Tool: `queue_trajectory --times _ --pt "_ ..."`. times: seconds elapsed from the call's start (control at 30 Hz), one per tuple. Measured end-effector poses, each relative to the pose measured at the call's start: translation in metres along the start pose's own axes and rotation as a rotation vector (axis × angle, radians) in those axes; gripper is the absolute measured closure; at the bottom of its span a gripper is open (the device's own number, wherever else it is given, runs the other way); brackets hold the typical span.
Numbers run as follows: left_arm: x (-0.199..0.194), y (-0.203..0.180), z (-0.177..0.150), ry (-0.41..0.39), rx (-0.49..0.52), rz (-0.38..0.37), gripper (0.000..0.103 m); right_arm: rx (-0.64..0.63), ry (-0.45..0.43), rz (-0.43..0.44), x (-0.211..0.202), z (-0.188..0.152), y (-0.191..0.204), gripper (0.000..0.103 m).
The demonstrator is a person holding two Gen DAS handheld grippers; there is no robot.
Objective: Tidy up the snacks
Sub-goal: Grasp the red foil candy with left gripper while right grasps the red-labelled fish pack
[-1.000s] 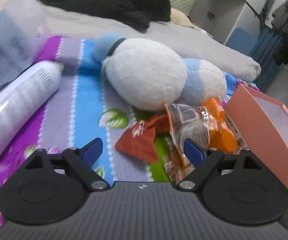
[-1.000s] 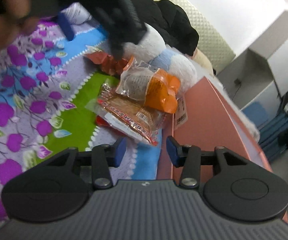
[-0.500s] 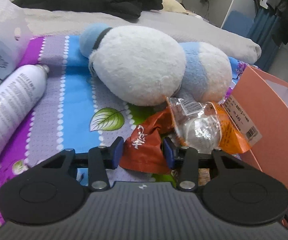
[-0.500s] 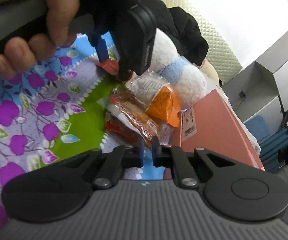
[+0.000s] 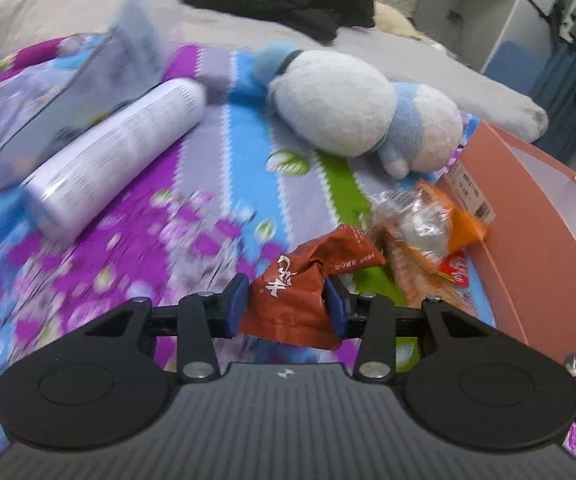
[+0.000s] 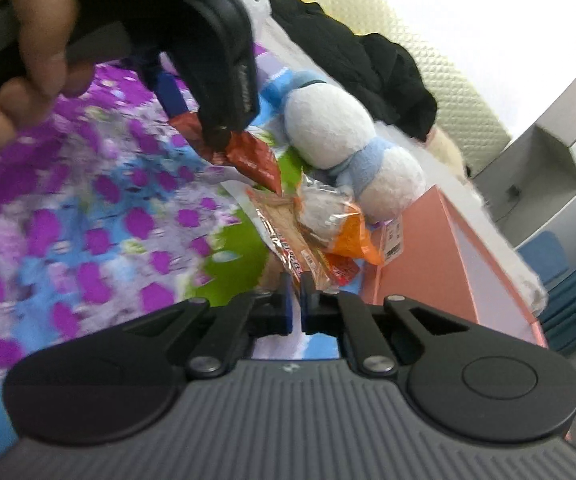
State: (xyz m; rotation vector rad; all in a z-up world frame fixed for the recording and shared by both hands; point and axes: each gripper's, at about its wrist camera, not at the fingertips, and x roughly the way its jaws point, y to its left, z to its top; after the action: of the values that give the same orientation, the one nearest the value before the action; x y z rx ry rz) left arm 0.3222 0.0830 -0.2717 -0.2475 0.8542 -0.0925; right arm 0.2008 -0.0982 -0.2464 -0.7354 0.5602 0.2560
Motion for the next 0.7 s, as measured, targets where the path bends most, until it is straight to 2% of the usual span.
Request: queue_trajectory --times 0.1,0.33,0.47,0.7 --pt "-0.022 0.005 -0.017 0.007 -0.025 0.028 0.057 0.028 0.013 0.044 -0.015 -0.002 -0.005 0.098" --pt "-0.073 0.016 -0.057 0.024 -0.130 0.027 0.057 0.065 0.027 0.117 -0.050 -0.015 -0.004 0.099" --pt "-0.098 0.016 -0.080 0.032 -0.140 0.035 0.057 0.061 0.027 0.153 -0.075 -0.027 0.002 0.099" --pt "-0.124 0.006 -0.123 0.057 -0.199 0.024 0.057 0.088 0.037 0.200 -0.113 -0.049 0.001 0.099"
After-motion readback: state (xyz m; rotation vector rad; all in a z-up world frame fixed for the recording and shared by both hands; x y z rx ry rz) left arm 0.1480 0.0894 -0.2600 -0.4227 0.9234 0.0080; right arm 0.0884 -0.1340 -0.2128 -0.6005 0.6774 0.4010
